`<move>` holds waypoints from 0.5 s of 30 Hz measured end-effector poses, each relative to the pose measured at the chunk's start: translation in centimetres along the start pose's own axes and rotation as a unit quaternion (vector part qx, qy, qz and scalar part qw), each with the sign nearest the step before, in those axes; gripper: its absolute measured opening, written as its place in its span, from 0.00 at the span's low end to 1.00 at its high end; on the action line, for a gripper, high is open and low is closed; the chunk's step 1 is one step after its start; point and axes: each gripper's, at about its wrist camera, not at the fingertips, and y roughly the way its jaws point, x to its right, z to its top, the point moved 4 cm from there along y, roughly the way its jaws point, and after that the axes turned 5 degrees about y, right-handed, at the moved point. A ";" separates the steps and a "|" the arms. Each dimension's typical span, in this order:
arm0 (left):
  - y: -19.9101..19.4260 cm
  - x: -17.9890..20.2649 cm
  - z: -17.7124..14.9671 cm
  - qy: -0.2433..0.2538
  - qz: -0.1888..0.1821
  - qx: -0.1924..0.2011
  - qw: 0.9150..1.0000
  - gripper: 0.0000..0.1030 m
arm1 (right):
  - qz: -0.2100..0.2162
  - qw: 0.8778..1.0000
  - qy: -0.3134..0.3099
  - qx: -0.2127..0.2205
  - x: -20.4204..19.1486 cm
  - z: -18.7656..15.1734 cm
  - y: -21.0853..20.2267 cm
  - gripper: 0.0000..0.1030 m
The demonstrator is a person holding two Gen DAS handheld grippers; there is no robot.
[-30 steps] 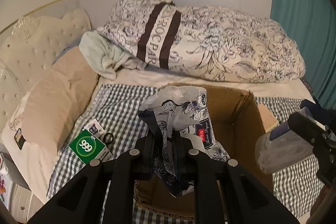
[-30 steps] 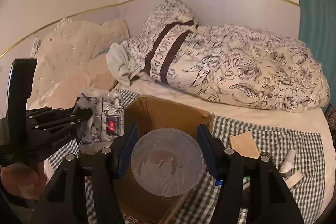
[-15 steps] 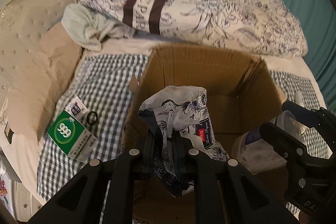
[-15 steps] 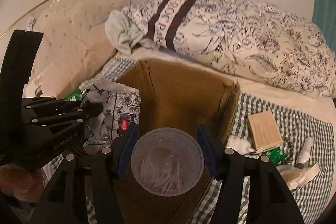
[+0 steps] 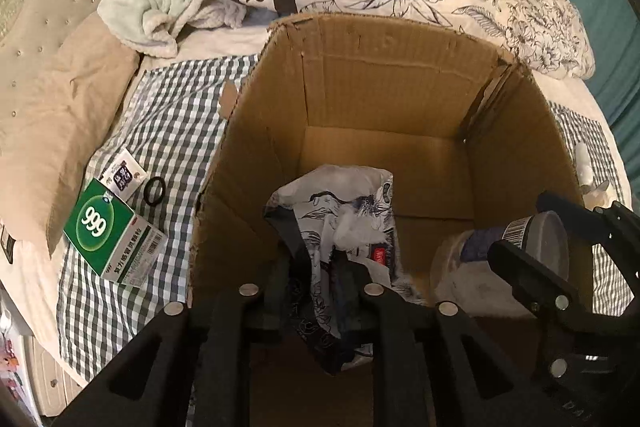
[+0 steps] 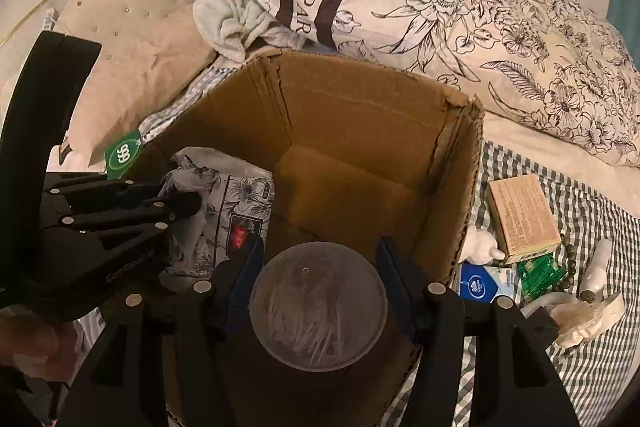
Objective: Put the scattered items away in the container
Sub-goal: 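Open both grippers to drop the tissue pack and jar into the box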
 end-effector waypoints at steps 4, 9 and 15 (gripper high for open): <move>-0.5 0.0 0.1 -0.001 0.004 0.005 1.000 0.27 | -0.009 1.000 -0.010 0.007 -0.4 -0.1 -0.3 0.56; -1.6 0.1 0.5 0.000 0.013 0.017 1.000 0.53 | -0.019 0.999 -0.010 0.025 -0.2 0.5 -1.6 0.56; -3.4 0.6 1.3 0.002 0.014 0.037 0.999 0.59 | -0.018 0.998 0.007 0.053 0.6 1.3 -4.0 0.56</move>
